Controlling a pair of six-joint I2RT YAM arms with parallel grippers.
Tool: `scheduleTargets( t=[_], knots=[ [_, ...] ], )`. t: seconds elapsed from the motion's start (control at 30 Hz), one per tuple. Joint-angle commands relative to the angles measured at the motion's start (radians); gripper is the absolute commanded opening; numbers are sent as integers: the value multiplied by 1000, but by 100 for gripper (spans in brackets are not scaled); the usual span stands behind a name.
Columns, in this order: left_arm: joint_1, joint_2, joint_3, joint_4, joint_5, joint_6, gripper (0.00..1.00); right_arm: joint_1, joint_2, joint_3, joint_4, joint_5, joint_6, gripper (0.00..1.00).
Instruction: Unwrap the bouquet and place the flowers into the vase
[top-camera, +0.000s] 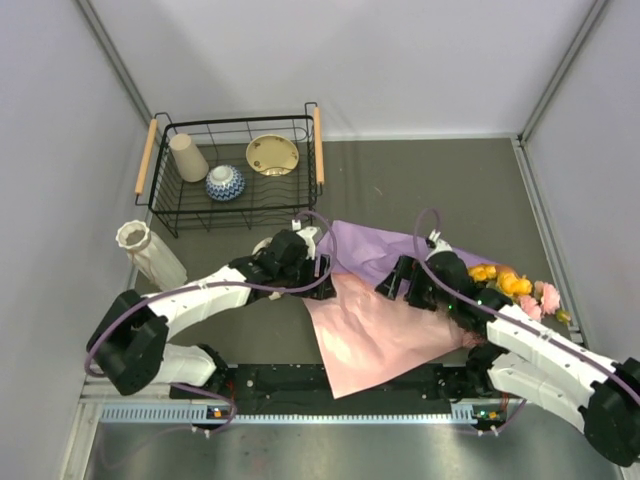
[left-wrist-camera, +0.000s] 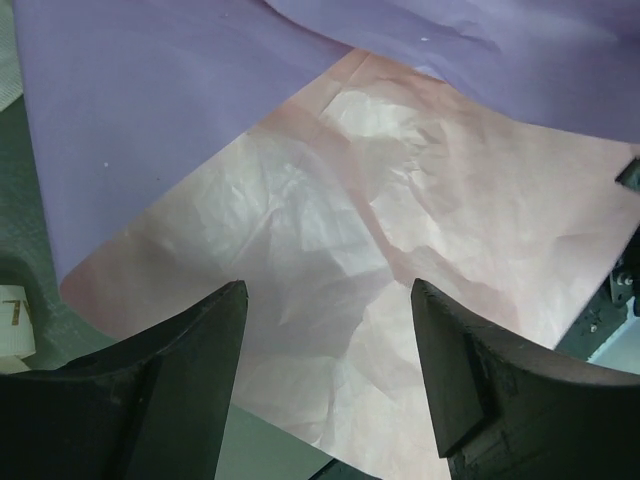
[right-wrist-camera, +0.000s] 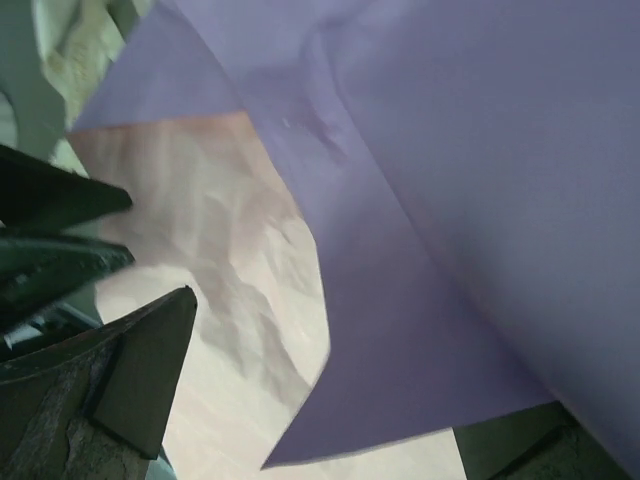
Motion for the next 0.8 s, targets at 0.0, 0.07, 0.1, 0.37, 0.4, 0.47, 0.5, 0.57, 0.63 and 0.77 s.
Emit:
scheduleTargets(
  t=[0.0,0.07,0.1,0.37,0.4,0.47,0.5,0.57,0.63,0.77],
  knots=[
    [-1,-98,-5,16,-27,-6,73,-49,93,156,215,-10,-78,99],
    [-1,-116,-10,7,-22,-6,73,-58,118,220,197,14,-100,99],
    [-1,-121,-13,6,-21,-9,73,-62,139,239,171,48,-113,99],
    [-4,-144,-30,10,-22,-18,73,-128,233,316,187,271,-242,99],
    [-4,-142,-25,10,-18,-18,73,-166,244,313,209,259,-250,99],
    [-4,-127,-8,7,-8,-14,73,-206,277,307,287,245,-264,99],
    [-6,-122,1,4,-7,-8,73,-252,291,305,315,223,-270,99],
    [-9,-118,21,-4,-11,-3,73,-300,354,320,391,203,-287,99],
    [-10,-128,30,-10,-16,-5,73,-363,409,366,425,182,-304,99],
    [-12,-168,38,-31,-24,0,74,-456,588,481,453,163,-325,99]
  ],
)
